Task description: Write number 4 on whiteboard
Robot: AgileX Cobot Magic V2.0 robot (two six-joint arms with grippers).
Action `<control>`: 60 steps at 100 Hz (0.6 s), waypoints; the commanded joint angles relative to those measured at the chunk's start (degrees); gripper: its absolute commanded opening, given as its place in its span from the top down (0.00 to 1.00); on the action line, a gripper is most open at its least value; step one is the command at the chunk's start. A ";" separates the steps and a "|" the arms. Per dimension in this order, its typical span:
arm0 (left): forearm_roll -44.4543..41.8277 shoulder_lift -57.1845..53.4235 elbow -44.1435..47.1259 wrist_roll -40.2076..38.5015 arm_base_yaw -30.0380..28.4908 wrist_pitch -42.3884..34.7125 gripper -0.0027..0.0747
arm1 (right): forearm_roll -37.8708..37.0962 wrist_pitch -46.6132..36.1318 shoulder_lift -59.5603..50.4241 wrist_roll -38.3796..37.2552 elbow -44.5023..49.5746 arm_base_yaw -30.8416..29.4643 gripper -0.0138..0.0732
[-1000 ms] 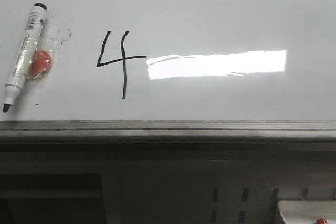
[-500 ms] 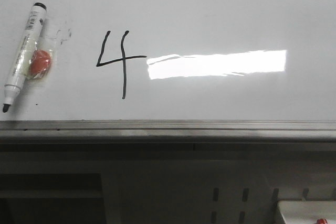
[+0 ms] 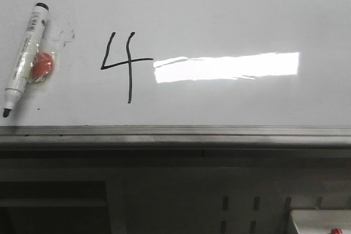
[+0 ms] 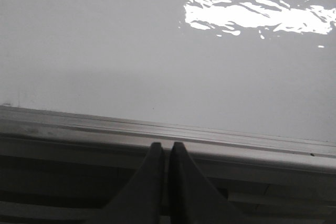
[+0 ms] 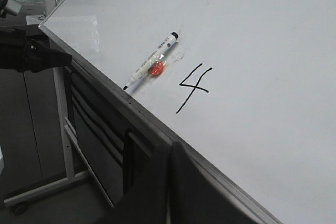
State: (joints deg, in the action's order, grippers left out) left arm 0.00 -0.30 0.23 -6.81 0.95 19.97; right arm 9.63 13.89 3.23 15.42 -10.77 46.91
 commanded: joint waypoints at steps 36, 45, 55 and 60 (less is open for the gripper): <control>0.00 -1.49 1.98 -0.36 -0.04 -1.98 0.98 | -6.83 -8.66 0.57 -2.83 -1.61 -11.24 0.92; 0.00 -1.49 1.98 -0.36 -0.04 -1.98 0.98 | -6.97 -8.81 0.57 -5.13 -1.61 -20.28 0.92; 0.00 -1.49 1.98 -0.36 -0.04 -1.98 0.98 | -7.72 -8.59 0.57 -9.30 -1.61 -31.09 0.92; 0.00 -1.49 1.98 -0.36 -0.04 -1.98 0.98 | -7.72 -8.07 0.57 -9.99 -1.61 -36.15 0.92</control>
State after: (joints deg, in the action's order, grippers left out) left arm 0.00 -0.30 0.23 -6.81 0.95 19.97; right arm 2.98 10.13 3.23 7.64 -10.77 18.02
